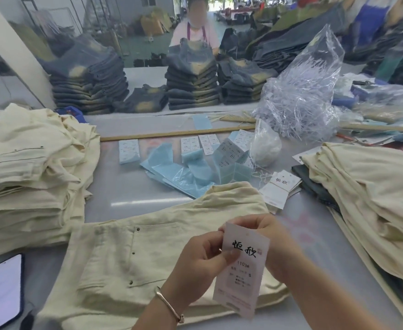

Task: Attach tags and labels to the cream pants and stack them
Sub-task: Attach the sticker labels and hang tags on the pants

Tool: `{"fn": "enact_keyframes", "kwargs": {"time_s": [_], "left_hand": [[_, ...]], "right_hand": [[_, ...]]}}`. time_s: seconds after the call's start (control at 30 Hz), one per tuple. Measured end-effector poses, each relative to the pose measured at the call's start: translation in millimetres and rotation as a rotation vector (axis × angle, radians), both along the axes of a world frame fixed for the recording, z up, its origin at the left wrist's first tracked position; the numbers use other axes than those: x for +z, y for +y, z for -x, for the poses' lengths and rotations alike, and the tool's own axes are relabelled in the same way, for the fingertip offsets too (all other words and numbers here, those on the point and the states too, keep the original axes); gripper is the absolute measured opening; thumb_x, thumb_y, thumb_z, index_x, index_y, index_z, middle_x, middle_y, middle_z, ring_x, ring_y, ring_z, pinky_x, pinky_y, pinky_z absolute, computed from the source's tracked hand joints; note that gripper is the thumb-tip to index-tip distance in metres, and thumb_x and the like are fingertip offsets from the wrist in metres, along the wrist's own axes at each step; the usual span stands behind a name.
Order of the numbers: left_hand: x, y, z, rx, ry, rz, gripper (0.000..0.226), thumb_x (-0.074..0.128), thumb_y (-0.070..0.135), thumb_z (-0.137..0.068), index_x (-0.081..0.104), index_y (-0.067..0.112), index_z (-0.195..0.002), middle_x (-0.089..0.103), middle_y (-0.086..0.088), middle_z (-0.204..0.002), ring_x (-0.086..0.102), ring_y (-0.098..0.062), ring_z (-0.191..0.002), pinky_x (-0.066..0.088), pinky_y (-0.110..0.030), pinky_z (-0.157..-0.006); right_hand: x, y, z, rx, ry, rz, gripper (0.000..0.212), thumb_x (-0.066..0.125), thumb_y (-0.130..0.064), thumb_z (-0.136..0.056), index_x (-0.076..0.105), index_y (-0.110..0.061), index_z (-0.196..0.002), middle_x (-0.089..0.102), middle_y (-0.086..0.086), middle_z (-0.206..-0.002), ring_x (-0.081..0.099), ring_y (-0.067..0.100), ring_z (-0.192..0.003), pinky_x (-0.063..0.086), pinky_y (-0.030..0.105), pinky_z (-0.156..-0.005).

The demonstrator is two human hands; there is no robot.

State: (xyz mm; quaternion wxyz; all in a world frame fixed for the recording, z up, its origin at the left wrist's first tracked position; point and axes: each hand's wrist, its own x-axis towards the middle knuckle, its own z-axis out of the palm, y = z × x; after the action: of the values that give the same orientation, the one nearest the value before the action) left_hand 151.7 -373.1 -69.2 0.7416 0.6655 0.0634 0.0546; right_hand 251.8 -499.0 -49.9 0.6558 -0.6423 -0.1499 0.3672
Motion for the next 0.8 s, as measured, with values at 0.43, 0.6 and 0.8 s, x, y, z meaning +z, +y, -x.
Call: {"fn": "enact_keyframes", "kwargs": {"time_s": [0.43, 0.6, 0.8], "left_hand": [[23, 47, 16, 0.388, -0.08, -0.362, 0.004, 0.075, 0.024, -0.083, 0.073, 0.027, -0.082, 0.071, 0.002, -0.086, 0.068, -0.013, -0.08, 0.051, -0.018, -0.059], [33, 50, 22, 0.344, -0.171, -0.494, 0.009, 0.067, 0.036, -0.081, 0.068, 0.028, -0.085, 0.071, 0.008, -0.075, 0.066, -0.011, -0.067, 0.052, -0.025, -0.058], [37, 52, 27, 0.273, -0.235, -0.493, 0.01, 0.062, 0.031, -0.087, 0.069, 0.036, -0.091, 0.07, 0.005, -0.078, 0.066, -0.015, -0.071, 0.055, -0.038, -0.063]], "right_hand": [[32, 15, 36, -0.203, -0.687, 0.091, 0.03, 0.05, -0.02, -0.096, 0.063, -0.015, -0.07, 0.052, -0.018, -0.053, 0.045, 0.0, -0.053, 0.032, 0.011, -0.052], [47, 31, 57, -0.112, -1.073, 0.555, 0.028, 0.045, -0.04, -0.096, 0.061, -0.021, -0.082, 0.061, -0.014, -0.072, 0.051, 0.008, -0.077, 0.038, 0.026, -0.068], [58, 42, 59, -0.126, -1.044, 0.568, 0.027, 0.043, -0.037, -0.097, 0.058, -0.023, -0.079, 0.062, -0.012, -0.078, 0.048, 0.007, -0.076, 0.034, 0.028, -0.067]]}}
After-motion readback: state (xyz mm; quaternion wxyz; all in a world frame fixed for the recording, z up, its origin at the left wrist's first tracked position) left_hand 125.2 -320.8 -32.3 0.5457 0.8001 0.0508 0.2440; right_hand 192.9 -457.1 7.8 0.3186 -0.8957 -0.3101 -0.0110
